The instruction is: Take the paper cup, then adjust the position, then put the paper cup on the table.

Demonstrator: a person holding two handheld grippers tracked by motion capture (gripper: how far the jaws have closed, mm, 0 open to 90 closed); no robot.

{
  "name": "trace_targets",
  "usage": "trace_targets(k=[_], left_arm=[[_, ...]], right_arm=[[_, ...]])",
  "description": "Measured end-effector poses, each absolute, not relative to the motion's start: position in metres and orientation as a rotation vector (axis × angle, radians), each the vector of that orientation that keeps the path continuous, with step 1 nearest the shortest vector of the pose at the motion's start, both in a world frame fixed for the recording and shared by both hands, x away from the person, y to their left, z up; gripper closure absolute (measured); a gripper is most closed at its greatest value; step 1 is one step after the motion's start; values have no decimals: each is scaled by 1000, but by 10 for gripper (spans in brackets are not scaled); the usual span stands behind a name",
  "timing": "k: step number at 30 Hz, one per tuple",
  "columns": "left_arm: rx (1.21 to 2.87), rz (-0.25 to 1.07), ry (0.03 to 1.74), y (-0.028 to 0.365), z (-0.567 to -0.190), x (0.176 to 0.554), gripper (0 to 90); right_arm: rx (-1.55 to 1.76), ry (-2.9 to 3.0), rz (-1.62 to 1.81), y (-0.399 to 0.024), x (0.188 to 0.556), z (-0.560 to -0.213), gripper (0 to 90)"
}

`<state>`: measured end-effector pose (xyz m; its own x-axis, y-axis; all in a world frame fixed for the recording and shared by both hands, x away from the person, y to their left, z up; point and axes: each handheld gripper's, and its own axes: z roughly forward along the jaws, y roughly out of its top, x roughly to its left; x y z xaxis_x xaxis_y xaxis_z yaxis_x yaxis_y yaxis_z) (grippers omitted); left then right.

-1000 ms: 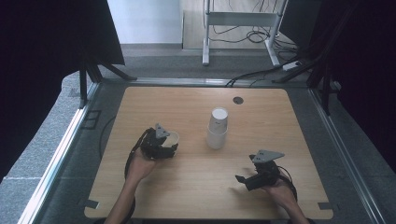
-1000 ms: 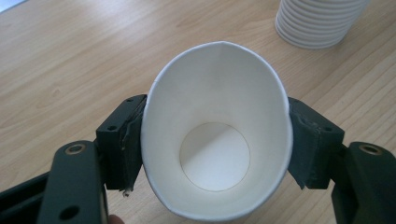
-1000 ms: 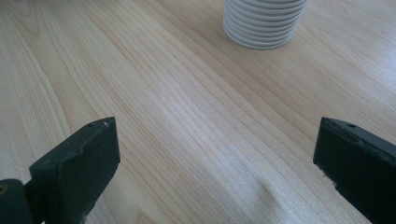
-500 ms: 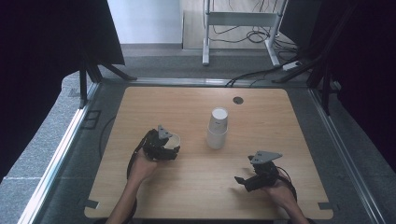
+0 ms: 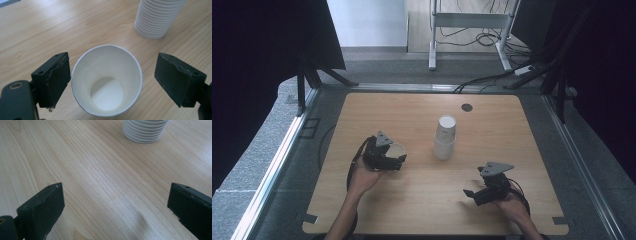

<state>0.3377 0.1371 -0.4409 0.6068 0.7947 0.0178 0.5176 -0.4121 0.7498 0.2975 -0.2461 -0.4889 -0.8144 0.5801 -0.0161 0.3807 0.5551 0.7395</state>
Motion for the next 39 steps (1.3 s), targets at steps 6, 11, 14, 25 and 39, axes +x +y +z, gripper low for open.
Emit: trace_targets(k=[6,11,14,25,39], left_arm=[[2100,503,1005,135,-434,331,132],[2103,524,977,133,-427,322,131],[2086,520,978,135,-424,313,130],[2020,507,945,150,-422,281,130],[2012,511,948,154,-445,254,128]], right_arm=[[801,2529,1115,-247,297,-488,9],[802,2522,1115,-248,297,-487,9],[808,2516,1119,-249,297,-486,9],[813,2489,1157,-250,296,-480,9],[825,2466,1159,-257,292,-479,0]])
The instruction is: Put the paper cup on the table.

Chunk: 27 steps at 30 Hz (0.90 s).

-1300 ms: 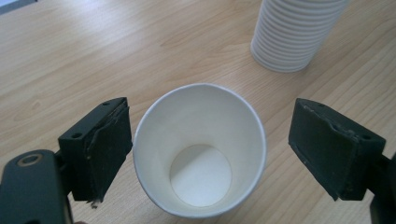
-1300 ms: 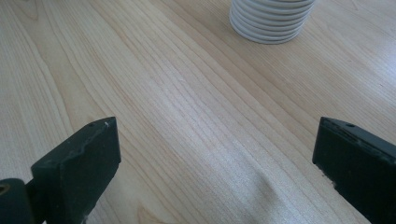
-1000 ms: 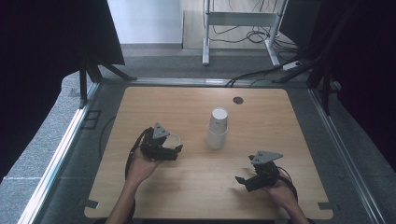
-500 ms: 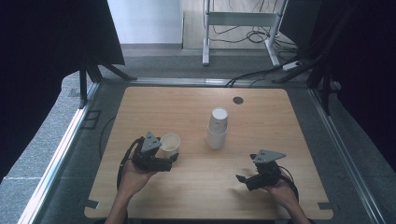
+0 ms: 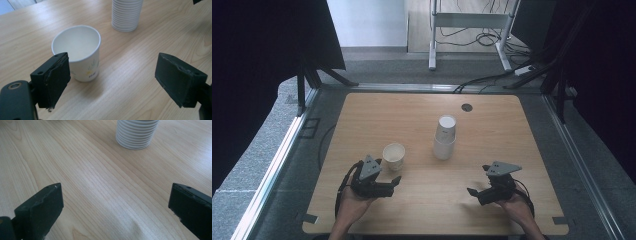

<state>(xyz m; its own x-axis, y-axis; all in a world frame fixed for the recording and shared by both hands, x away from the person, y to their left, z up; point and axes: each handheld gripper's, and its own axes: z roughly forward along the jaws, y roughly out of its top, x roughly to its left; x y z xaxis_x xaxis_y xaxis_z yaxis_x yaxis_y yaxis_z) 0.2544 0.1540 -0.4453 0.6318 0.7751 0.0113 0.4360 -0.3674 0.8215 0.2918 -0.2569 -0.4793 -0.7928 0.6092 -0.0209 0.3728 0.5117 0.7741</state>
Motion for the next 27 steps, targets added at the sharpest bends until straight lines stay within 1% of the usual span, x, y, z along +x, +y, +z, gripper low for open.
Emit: trace_targets(k=[11,20,23,27], left_arm=[[2061,483,998,165,-475,240,128],[2186,442,1031,162,-502,237,128],[2238,446,1035,158,-507,239,128],[2267,429,1037,155,-511,240,128]], right_arm=[[875,2470,1147,-264,291,-485,0],[922,2547,1052,-266,292,-499,0],[930,2572,1022,-266,292,-503,0],[938,2607,982,-264,293,-507,0]])
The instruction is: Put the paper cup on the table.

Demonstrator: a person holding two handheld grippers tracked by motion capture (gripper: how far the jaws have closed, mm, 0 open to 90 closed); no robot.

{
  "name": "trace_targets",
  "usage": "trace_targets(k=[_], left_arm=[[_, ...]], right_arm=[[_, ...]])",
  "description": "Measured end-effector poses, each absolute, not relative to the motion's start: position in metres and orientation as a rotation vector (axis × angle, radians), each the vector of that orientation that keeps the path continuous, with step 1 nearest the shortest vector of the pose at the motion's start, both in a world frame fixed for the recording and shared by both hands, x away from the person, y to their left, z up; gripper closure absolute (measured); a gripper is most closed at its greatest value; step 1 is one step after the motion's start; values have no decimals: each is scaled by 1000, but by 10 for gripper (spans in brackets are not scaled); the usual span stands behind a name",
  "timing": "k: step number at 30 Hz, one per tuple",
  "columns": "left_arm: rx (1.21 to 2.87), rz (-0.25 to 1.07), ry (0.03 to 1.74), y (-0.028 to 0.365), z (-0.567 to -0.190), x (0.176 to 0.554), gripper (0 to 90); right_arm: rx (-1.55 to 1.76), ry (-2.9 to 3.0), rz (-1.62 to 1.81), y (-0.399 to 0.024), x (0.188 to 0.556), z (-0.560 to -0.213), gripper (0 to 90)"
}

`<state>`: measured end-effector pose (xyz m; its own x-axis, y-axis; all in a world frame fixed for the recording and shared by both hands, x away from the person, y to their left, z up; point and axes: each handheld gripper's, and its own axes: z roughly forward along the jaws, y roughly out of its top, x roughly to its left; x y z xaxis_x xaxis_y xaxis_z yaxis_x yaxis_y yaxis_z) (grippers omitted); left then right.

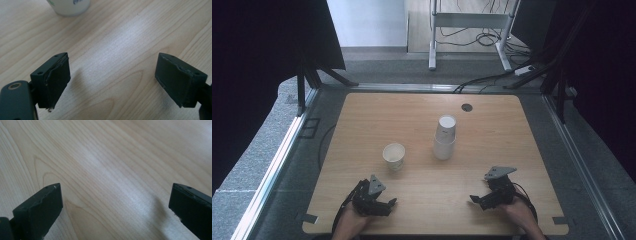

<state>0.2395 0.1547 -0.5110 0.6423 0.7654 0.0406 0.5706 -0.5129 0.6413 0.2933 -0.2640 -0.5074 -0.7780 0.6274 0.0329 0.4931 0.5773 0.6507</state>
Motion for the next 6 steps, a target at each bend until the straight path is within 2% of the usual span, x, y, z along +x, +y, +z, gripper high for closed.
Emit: trace_targets(k=[6], left_arm=[[2256,410,1062,154,-512,242,128]], right_arm=[[926,2627,953,-262,293,-510,0]])
